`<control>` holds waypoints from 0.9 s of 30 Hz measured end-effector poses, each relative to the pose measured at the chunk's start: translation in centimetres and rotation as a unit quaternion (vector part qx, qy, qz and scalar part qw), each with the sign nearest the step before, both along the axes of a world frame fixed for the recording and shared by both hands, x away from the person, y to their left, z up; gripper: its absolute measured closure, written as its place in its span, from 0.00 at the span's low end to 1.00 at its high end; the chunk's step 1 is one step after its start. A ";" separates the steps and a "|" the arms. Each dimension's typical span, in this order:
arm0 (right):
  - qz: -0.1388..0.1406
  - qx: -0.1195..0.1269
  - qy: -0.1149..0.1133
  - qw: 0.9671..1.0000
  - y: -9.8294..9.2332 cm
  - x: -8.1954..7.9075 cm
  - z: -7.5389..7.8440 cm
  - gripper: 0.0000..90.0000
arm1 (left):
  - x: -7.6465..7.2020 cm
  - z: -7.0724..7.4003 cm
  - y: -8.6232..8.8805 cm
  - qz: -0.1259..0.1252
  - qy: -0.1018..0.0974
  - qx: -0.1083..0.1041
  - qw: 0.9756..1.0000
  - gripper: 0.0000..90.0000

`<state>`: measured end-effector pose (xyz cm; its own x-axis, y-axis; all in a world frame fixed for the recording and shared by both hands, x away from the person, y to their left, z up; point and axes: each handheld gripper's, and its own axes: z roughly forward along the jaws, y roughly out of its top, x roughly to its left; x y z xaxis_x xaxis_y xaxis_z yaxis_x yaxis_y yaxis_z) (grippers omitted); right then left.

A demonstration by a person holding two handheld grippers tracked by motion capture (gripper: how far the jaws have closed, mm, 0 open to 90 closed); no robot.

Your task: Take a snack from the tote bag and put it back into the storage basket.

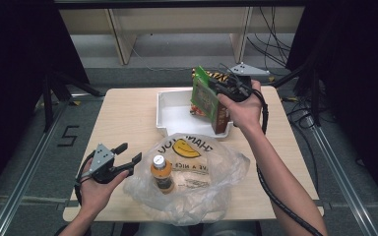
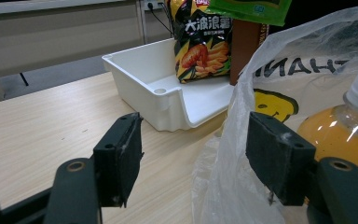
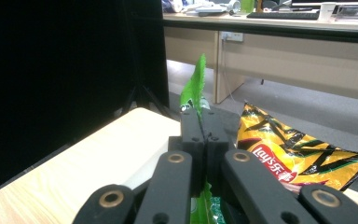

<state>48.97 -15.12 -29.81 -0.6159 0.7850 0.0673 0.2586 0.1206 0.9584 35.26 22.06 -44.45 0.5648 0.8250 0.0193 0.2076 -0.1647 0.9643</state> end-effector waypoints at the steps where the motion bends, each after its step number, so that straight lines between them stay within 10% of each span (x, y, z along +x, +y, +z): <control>1: 0.000 0.001 0.003 1.000 0.0 0.0 -0.1 1.00 | 0.0 0.0 0.0 0.000 0.000 0.000 1.000 0.39; 27: -0.013 -0.002 0.001 1.000 0.7 1.4 -1.5 1.00 | 0.0 0.0 0.0 0.000 0.000 -0.001 1.000 0.39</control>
